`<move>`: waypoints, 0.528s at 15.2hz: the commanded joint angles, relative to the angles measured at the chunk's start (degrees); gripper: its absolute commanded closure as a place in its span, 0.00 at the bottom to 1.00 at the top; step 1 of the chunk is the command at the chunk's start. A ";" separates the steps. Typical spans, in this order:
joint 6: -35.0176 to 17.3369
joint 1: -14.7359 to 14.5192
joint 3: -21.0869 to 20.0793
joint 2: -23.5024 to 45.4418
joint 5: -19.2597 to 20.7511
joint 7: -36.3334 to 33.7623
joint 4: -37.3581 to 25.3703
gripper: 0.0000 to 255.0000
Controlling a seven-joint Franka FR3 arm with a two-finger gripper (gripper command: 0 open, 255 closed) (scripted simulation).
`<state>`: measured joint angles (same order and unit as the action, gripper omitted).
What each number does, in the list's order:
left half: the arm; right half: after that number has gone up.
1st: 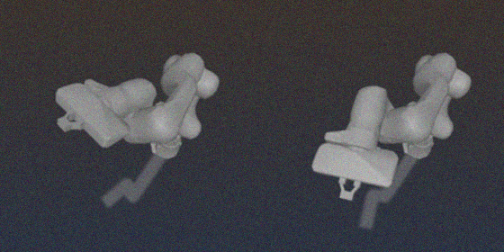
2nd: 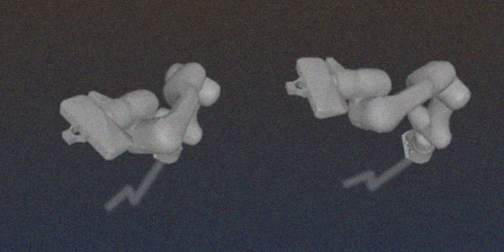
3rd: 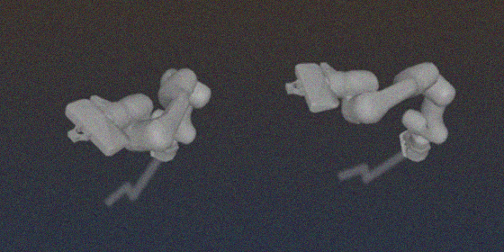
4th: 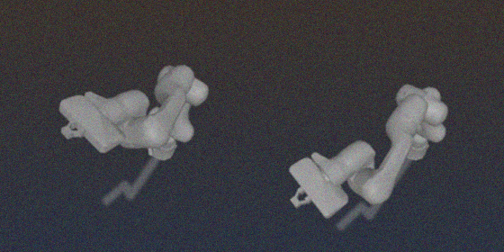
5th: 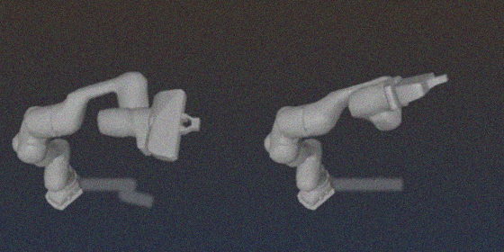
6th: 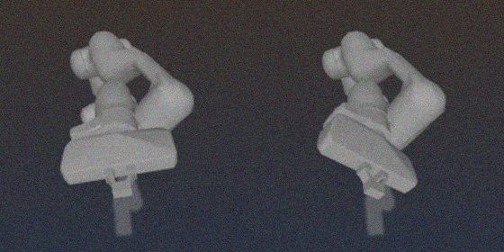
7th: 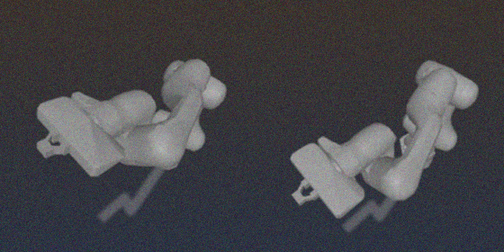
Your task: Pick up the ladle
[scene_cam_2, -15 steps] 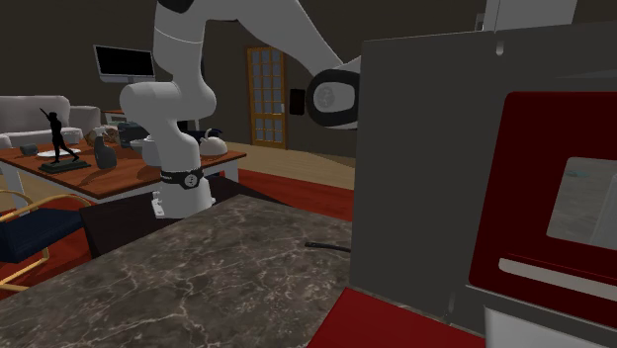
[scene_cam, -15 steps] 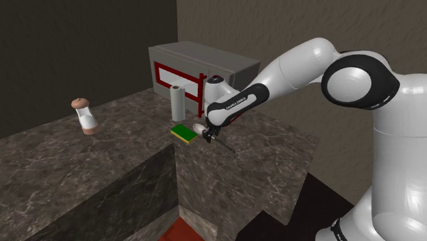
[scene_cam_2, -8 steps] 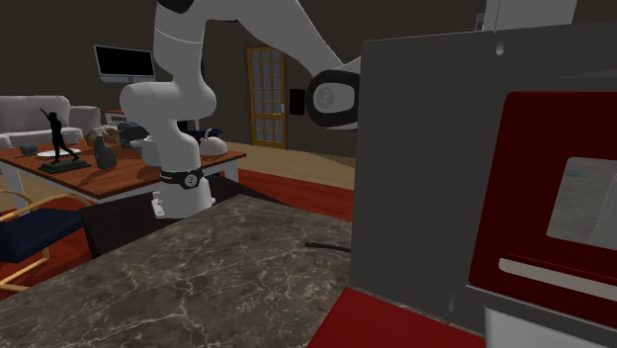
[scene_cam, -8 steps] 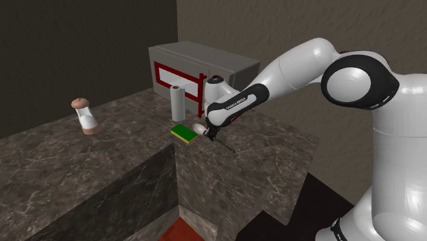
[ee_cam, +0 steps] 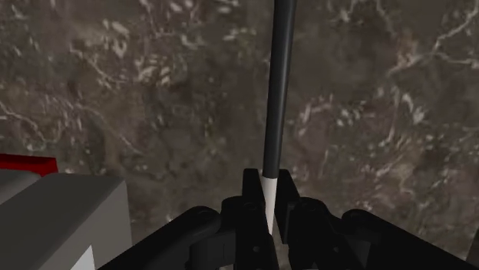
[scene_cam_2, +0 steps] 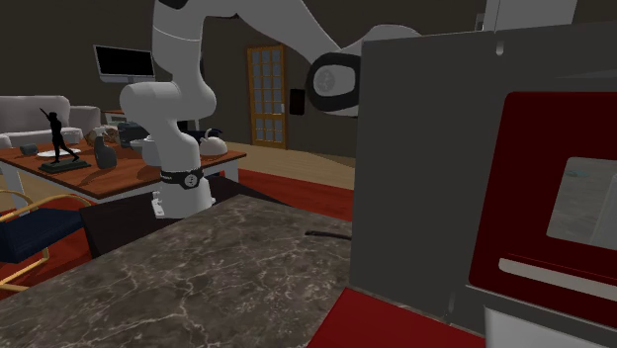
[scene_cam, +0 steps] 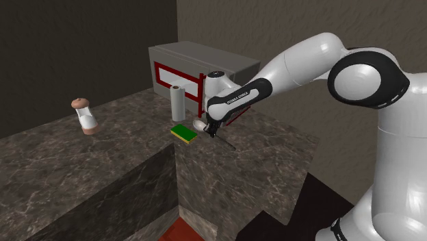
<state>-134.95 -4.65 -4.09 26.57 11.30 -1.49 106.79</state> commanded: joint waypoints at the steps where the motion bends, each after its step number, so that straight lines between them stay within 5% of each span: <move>1: 1.11 0.08 -0.13 -1.16 -0.24 0.25 0.06 1.00; 8: 5.32 0.27 -0.50 -4.26 -1.03 1.12 -1.10 1.00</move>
<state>-130.38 -4.42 -4.54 22.74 10.40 -0.54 106.00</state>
